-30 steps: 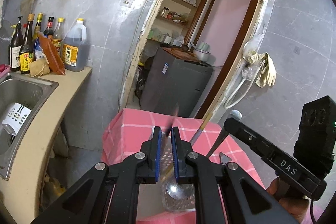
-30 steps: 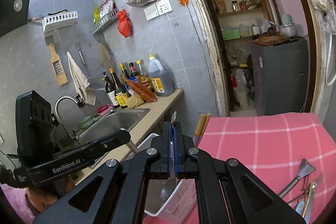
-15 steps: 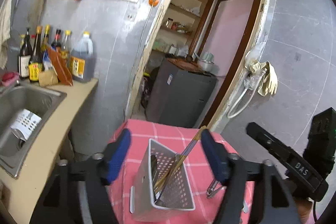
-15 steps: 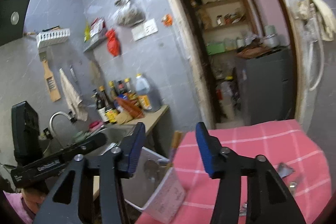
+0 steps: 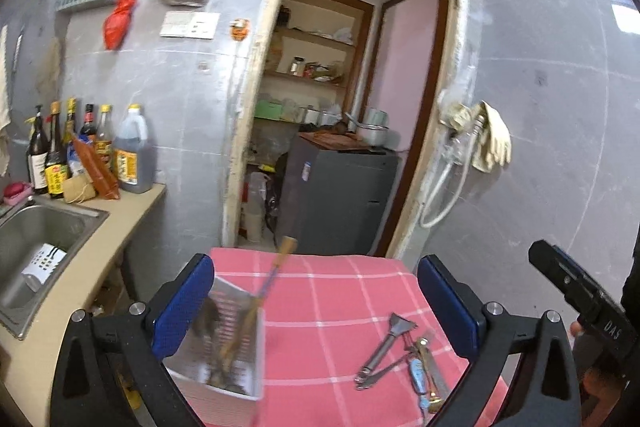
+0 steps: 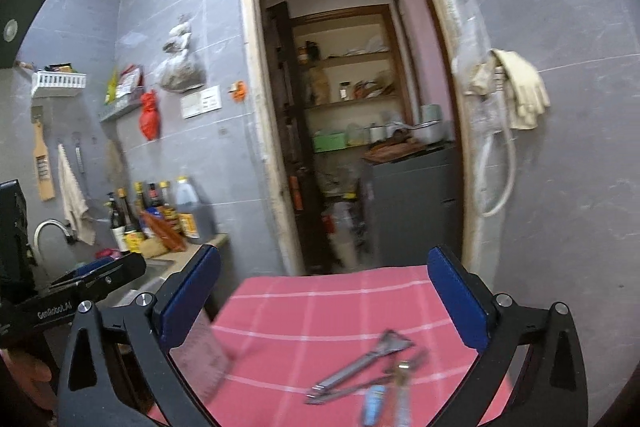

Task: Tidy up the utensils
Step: 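Withdraw both open tools from the caddy back over the table, then grasp the steel wide-blade peeler with the left tool while the right tool grasps a steel knife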

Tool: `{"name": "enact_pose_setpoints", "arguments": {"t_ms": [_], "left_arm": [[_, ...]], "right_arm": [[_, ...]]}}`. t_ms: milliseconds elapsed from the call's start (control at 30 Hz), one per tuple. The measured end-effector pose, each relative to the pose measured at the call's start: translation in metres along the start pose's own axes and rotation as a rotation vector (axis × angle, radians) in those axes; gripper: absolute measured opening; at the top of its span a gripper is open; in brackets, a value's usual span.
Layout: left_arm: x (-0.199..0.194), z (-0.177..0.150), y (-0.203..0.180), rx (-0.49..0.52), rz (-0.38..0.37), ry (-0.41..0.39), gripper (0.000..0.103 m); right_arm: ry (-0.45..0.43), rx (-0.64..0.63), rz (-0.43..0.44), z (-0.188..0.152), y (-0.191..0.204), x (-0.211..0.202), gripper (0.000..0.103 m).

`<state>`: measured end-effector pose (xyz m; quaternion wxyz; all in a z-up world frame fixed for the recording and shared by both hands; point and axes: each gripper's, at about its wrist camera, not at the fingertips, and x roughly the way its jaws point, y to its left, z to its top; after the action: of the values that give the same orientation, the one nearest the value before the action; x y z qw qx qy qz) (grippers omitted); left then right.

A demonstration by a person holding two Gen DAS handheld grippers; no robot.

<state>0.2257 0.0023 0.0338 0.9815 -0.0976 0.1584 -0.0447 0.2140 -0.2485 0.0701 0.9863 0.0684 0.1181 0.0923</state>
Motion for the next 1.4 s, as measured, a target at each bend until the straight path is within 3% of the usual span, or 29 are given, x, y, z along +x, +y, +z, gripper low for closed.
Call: {"name": "enact_pose_setpoints", "arguments": {"t_ms": [167, 400, 633, 800, 1033, 1167, 1400], "left_arm": [[0.012, -0.016, -0.035, 0.038, -0.045, 0.029, 0.103], [0.051, -0.047, -0.066, 0.060, -0.094, 0.145, 0.103], [0.097, -0.081, -0.076, 0.092, -0.085, 0.260, 0.102], [0.135, -0.099, -0.073, 0.102, -0.080, 0.347, 0.102], [0.182, -0.119, -0.066, 0.097, -0.110, 0.459, 0.097], [0.199, -0.128, -0.065, 0.112, -0.135, 0.508, 0.079], [0.225, -0.140, -0.066, 0.082, -0.208, 0.609, 0.050]], "right_arm": [[0.021, 0.012, -0.061, -0.004, -0.038, -0.012, 0.102], [0.126, 0.079, -0.108, -0.033, -0.098, -0.001, 0.102], [0.214, 0.132, -0.097, -0.077, -0.132, 0.026, 0.102], [0.295, 0.174, -0.036, -0.110, -0.146, 0.057, 0.101], [0.428, 0.186, 0.071, -0.146, -0.144, 0.109, 0.061], [0.517, 0.204, 0.128, -0.164, -0.137, 0.136, 0.038], [0.647, 0.215, 0.198, -0.187, -0.126, 0.169, 0.021]]}}
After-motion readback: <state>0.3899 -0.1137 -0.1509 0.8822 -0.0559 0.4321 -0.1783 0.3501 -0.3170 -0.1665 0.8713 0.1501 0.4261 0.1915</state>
